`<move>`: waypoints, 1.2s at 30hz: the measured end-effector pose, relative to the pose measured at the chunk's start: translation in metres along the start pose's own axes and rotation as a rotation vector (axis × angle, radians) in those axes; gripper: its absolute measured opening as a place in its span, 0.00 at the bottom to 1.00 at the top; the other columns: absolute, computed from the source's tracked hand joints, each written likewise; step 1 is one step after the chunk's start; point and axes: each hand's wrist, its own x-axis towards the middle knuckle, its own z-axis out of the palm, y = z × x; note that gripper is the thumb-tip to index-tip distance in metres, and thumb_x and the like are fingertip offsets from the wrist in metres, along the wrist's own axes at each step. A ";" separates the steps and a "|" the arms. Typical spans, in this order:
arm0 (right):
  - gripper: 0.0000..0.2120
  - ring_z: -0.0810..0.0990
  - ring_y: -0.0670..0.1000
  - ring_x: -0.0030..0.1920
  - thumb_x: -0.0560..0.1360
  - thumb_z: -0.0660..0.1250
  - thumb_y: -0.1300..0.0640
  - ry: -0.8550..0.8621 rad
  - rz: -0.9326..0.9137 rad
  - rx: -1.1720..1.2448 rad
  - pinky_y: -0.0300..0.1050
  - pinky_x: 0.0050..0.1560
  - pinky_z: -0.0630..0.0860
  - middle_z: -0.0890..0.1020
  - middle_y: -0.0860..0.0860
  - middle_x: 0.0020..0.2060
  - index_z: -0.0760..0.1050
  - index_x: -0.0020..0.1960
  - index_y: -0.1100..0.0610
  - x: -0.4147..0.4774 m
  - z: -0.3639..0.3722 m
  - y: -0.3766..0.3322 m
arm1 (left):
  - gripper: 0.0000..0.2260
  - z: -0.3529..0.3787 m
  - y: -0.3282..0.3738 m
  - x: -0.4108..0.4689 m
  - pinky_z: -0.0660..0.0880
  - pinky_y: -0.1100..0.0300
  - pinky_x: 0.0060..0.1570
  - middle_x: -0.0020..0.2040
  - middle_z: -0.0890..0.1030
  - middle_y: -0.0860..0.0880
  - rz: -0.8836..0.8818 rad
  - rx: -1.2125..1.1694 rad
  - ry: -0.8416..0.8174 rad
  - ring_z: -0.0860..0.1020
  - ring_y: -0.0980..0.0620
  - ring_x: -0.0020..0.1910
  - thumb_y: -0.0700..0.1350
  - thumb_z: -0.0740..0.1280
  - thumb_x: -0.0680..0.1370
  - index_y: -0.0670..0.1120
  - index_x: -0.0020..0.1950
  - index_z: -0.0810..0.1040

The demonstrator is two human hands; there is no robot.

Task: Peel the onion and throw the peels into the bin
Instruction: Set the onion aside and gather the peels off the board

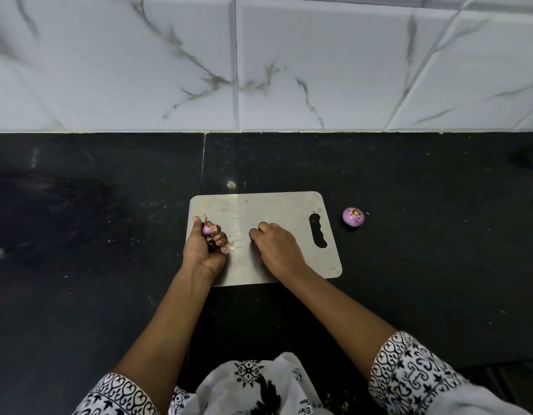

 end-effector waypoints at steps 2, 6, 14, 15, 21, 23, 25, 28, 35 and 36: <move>0.10 0.77 0.56 0.45 0.74 0.59 0.68 -0.004 0.024 0.009 0.47 0.40 0.73 0.79 0.57 0.46 0.75 0.52 0.62 0.009 -0.001 0.006 | 0.19 0.000 0.000 0.000 0.62 0.67 0.19 0.21 0.68 0.54 -0.004 -0.001 0.021 0.63 0.58 0.19 0.52 0.58 0.81 0.47 0.31 0.67; 0.07 0.79 0.50 0.39 0.73 0.64 0.71 -0.049 0.669 1.020 0.37 0.38 0.79 0.81 0.54 0.38 0.78 0.49 0.66 0.032 -0.031 0.036 | 0.16 0.006 -0.002 -0.006 0.65 0.67 0.21 0.21 0.69 0.53 -0.015 -0.010 0.046 0.65 0.58 0.19 0.51 0.60 0.80 0.47 0.33 0.69; 0.09 0.80 0.47 0.40 0.76 0.60 0.69 -0.164 0.481 1.070 0.35 0.41 0.78 0.82 0.56 0.42 0.78 0.52 0.65 0.018 -0.086 0.015 | 0.15 0.027 -0.027 -0.017 0.72 0.65 0.26 0.24 0.73 0.50 -0.028 0.120 0.099 0.71 0.56 0.23 0.50 0.61 0.80 0.44 0.37 0.74; 0.11 0.80 0.47 0.41 0.76 0.59 0.70 -0.188 0.434 0.992 0.34 0.41 0.78 0.82 0.57 0.44 0.78 0.52 0.64 0.019 -0.088 0.010 | 0.15 0.029 -0.029 -0.018 0.73 0.64 0.27 0.25 0.75 0.49 -0.019 0.137 0.093 0.72 0.55 0.25 0.50 0.60 0.80 0.44 0.38 0.75; 0.06 0.82 0.51 0.41 0.69 0.72 0.58 0.003 0.188 0.405 0.43 0.45 0.79 0.86 0.53 0.41 0.83 0.46 0.54 0.020 -0.095 -0.020 | 0.16 0.041 -0.037 -0.031 0.76 0.59 0.44 0.25 0.81 0.49 -0.014 0.166 0.046 0.79 0.53 0.34 0.50 0.58 0.81 0.44 0.40 0.77; 0.03 0.81 0.50 0.38 0.67 0.74 0.56 0.144 0.208 0.424 0.44 0.41 0.78 0.85 0.51 0.37 0.82 0.41 0.54 0.019 -0.091 -0.022 | 0.16 0.043 -0.038 -0.034 0.75 0.59 0.42 0.27 0.82 0.48 -0.023 0.157 0.027 0.79 0.53 0.35 0.50 0.58 0.81 0.44 0.38 0.76; 0.04 0.80 0.48 0.36 0.67 0.74 0.57 0.251 0.273 0.574 0.44 0.38 0.77 0.82 0.50 0.35 0.80 0.38 0.54 0.017 -0.084 -0.019 | 0.16 0.045 -0.039 -0.034 0.75 0.59 0.44 0.31 0.82 0.46 -0.043 0.126 -0.009 0.78 0.52 0.38 0.49 0.58 0.81 0.43 0.39 0.77; 0.02 0.80 0.45 0.41 0.72 0.69 0.62 0.389 0.451 0.829 0.40 0.44 0.77 0.82 0.49 0.40 0.79 0.43 0.56 0.005 -0.061 -0.007 | 0.14 0.046 -0.037 -0.032 0.75 0.64 0.31 0.25 0.75 0.50 -0.039 0.013 -0.020 0.74 0.55 0.26 0.47 0.59 0.81 0.44 0.38 0.75; 0.10 0.79 0.53 0.47 0.70 0.72 0.58 0.018 0.399 0.491 0.43 0.49 0.74 0.82 0.54 0.47 0.81 0.50 0.57 -0.028 0.000 0.006 | 0.14 0.024 -0.010 -0.029 0.69 0.68 0.24 0.19 0.69 0.53 0.053 -0.096 0.020 0.68 0.58 0.17 0.48 0.59 0.81 0.46 0.36 0.73; 0.10 0.79 0.53 0.47 0.69 0.73 0.58 0.028 0.412 0.499 0.43 0.48 0.74 0.82 0.54 0.46 0.81 0.50 0.57 -0.027 0.001 0.006 | 0.14 0.022 -0.009 -0.029 0.69 0.68 0.24 0.19 0.69 0.53 0.054 -0.098 0.026 0.68 0.58 0.17 0.48 0.59 0.81 0.46 0.36 0.73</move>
